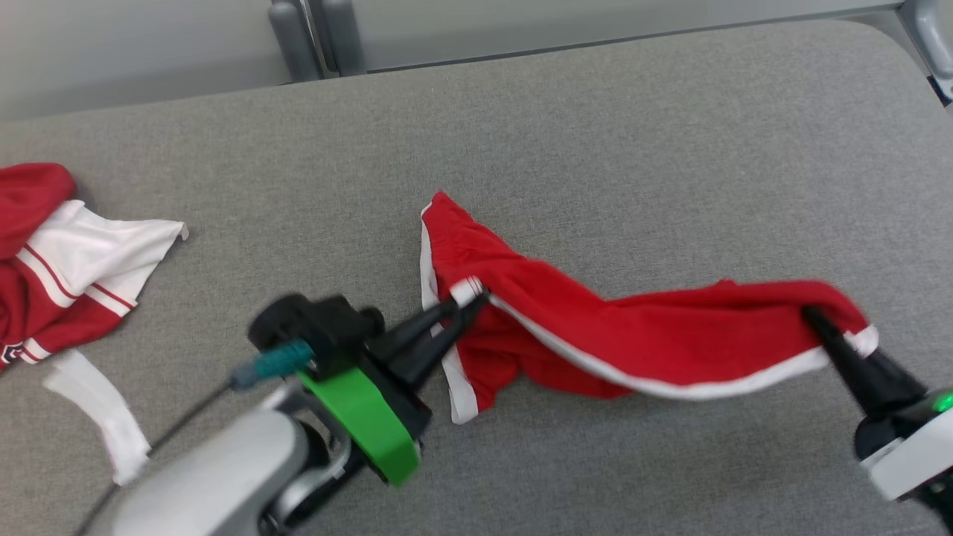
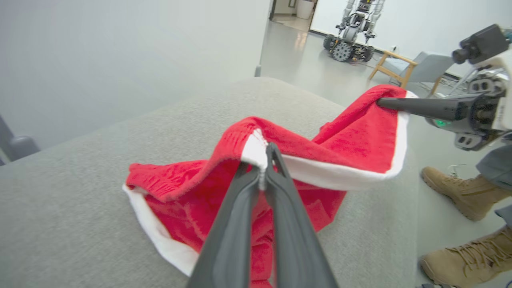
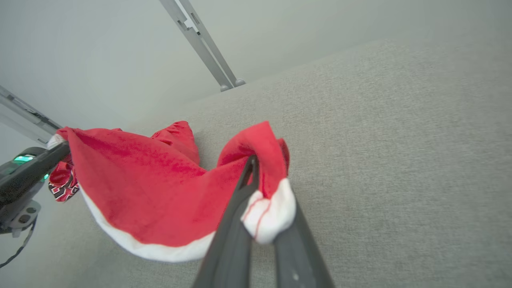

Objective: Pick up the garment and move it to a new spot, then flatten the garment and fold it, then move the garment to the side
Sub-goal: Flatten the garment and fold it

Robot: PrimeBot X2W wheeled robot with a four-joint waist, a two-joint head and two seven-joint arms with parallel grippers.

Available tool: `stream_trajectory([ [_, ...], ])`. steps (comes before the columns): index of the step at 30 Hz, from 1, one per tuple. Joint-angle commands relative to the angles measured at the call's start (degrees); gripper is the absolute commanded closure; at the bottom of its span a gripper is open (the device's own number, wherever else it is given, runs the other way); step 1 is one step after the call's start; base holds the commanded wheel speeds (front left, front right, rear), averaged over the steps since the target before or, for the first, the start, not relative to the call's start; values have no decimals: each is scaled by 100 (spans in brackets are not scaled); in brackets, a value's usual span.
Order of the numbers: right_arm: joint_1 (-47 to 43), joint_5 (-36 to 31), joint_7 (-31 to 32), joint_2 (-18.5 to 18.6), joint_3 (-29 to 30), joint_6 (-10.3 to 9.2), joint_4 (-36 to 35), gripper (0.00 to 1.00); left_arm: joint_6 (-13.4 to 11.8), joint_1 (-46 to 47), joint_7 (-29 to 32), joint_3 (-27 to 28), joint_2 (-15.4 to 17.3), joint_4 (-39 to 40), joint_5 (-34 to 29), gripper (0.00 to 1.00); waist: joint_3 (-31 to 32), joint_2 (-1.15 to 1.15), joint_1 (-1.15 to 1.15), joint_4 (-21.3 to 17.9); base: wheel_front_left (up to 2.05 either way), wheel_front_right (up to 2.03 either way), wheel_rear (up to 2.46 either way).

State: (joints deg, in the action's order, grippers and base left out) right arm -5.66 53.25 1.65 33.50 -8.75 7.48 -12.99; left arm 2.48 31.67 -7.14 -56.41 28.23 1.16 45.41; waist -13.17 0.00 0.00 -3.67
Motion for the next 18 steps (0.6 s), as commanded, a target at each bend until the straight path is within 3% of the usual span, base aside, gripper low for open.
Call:
stream_trajectory([
  [1, 120, 303, 213, 175, 302, 2, -338, 100, -93, 337, 255, 222, 226, 360, 141, 100, -297, 0, 0, -23, 0, 0, 0],
  [6, 1443, 1038, 1147, 711, 1177, 2, -757, 100, -248, 1731, 1430, 1025, 525, 879, 803, 100, -1037, 0, 0, -7, 0, 0, 0],
  [9, 2982, 1216, 1661, 711, 1289, 2, -470, 100, -301, 2955, 2049, 1443, 278, 293, 1106, 100, -1578, 0, 0, 49, 0, 0, 0],
  [11, 4185, 887, 1887, 644, 1201, 0, -30, 100, -259, 3835, 2244, 1642, 114, -287, 1042, 100, -1907, 0, 0, 48, 0, 0, 0],
  [14, 5959, 341, 2034, 175, 1001, -4, 884, 100, -216, 4953, 2093, 1818, -264, -1316, 781, 100, -2288, 0, 0, 93, 0, 0, 0],
  [18, 7763, -398, 1841, -659, 737, -3, 2182, 100, -276, 6068, 1285, 2075, -753, -2651, 379, 100, -2460, 0, 0, 96, 0, 0, 0],
])
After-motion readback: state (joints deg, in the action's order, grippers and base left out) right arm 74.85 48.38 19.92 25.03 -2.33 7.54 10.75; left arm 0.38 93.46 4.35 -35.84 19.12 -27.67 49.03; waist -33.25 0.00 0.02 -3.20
